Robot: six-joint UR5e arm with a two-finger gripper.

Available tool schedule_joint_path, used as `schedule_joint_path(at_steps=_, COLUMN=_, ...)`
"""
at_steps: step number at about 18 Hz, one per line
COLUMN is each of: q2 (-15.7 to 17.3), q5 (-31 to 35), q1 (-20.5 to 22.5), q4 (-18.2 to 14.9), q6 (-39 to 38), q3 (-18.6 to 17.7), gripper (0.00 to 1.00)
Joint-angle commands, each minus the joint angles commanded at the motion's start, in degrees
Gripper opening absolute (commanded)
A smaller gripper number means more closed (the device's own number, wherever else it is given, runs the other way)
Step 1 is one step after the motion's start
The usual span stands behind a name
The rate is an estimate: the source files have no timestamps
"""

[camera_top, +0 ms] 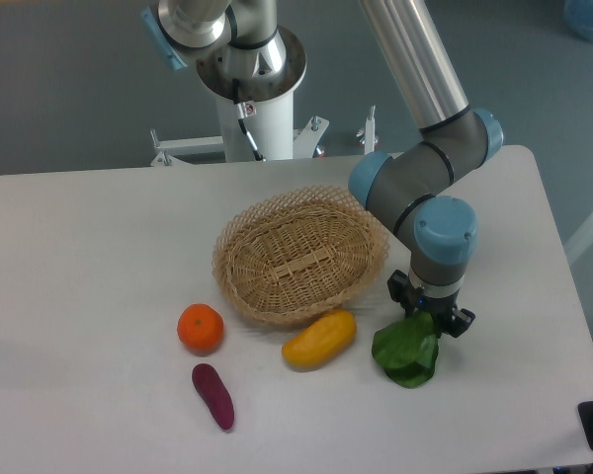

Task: Pick up the green vegetable from the table
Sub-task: 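Lift the grasped bok choy up off the table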

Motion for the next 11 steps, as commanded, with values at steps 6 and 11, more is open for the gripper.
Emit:
schedule_joint_path(at_steps=6, q2=0.1, q5=-0.2, q1=0.0, q4=-0.7, q6=-0.9, q3=2.5, gripper=0.2)
schedule_joint_path(at_steps=11, q2=0.5, q5=-0.4, q1=0.2, q4=-7.5, q6=-1.0, q3=5.8, gripper=0.22)
